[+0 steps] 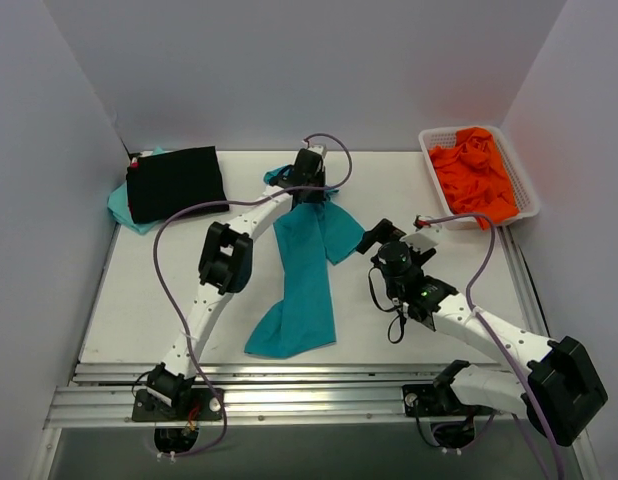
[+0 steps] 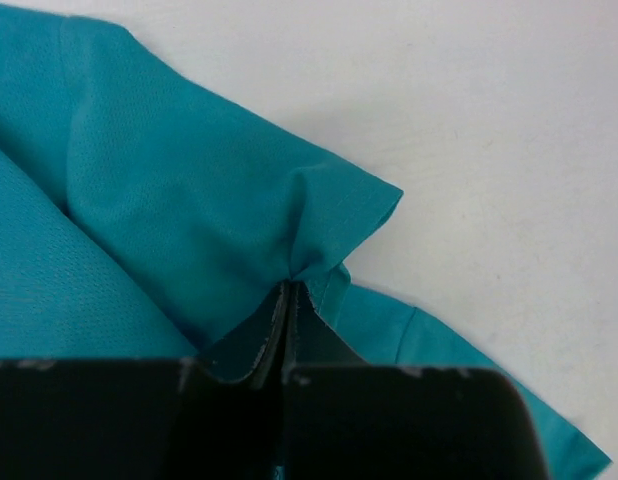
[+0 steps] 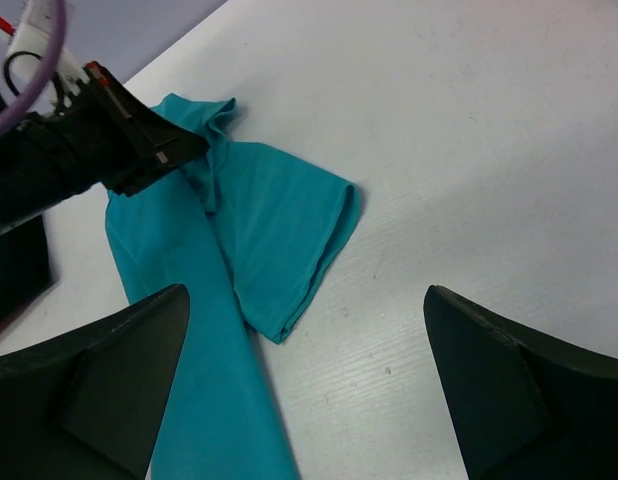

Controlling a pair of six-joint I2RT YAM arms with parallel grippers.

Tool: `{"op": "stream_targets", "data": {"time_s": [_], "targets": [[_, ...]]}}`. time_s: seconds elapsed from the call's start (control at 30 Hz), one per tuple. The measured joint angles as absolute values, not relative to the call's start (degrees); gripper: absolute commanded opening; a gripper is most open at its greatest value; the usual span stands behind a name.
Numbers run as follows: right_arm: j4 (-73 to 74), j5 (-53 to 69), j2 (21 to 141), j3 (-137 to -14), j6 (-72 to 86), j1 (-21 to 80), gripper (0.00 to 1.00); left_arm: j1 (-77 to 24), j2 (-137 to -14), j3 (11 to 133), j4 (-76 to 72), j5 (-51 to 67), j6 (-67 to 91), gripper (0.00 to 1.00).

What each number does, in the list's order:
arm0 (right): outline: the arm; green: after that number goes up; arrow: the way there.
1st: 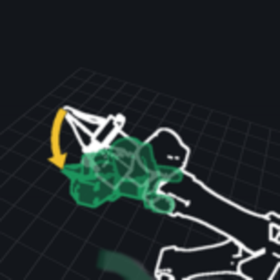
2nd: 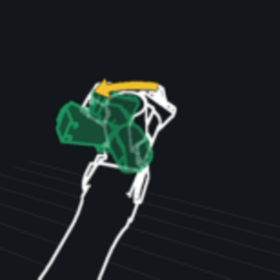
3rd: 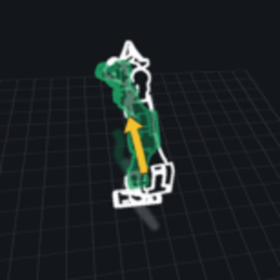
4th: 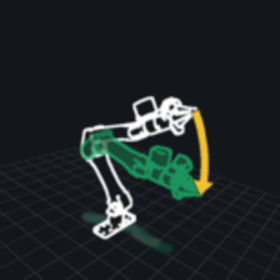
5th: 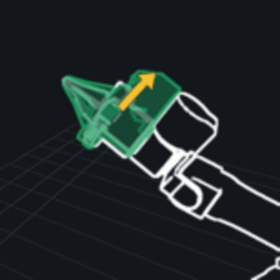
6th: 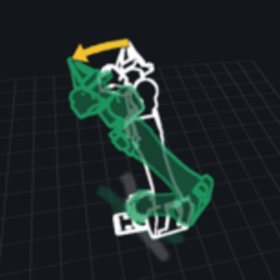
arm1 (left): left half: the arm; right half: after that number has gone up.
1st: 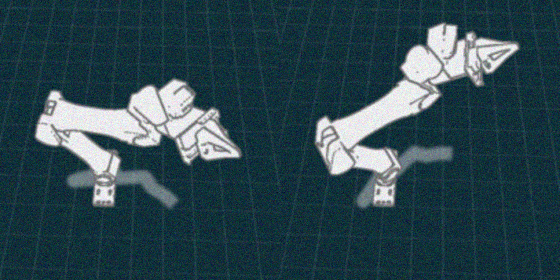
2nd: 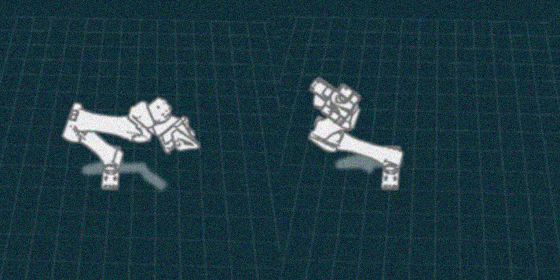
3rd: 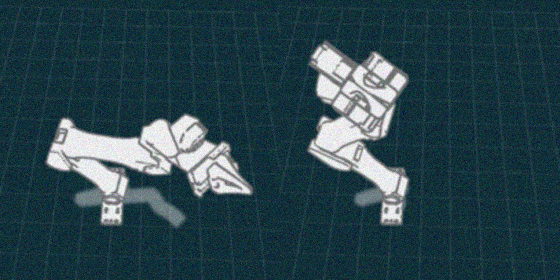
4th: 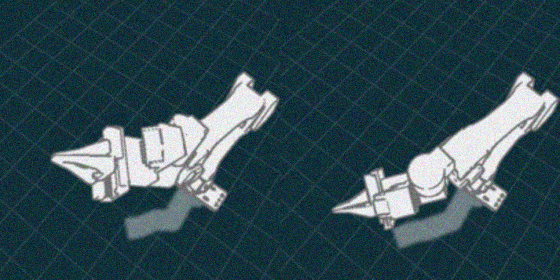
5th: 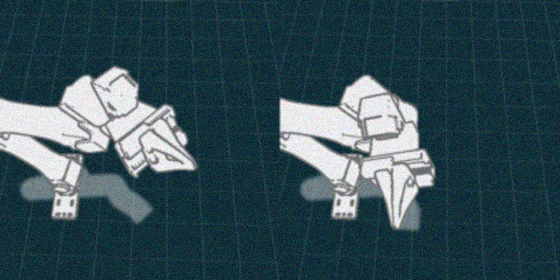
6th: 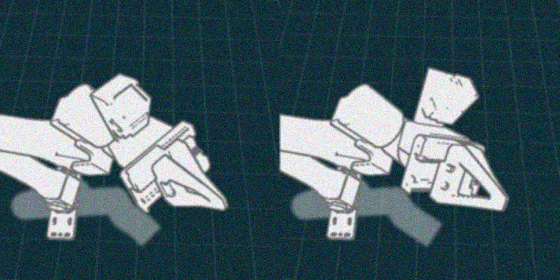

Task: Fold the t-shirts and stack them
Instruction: Flatten the tshirt out

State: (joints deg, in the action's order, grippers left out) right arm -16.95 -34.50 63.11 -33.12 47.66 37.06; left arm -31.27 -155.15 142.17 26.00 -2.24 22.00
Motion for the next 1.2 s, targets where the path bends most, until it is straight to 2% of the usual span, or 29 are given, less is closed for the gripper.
{"op": "stream_targets", "data": {"time_s": [0.3, 0.6, 1.0, 1.2], "targets": [[-18.7, -34.7, 65.5, -33.1, 47.0, 36.7, 0.99, -30.2, -138.2, 130.7, 18.0, 3.2, 23.5, 0.02], [-22.8, -33.3, 75.7, -33.5, 46.6, 36.1, 0.99, -22.2, -116.4, 102.8, -3.7, 7.7, 31.3, 0.02], [-27.4, -28.9, 84.7, -37.3, 46.5, 37.9, 0.97, 1.4, -106.1, 59.6, -22.2, 6.0, 45.7, 0.02], [-28.9, -28.7, 87.7, -40.4, 45.8, 41.6, 0.97, 4.9, -104.8, 56.4, -26.2, 5.2, 47.9, 0.02]]}}
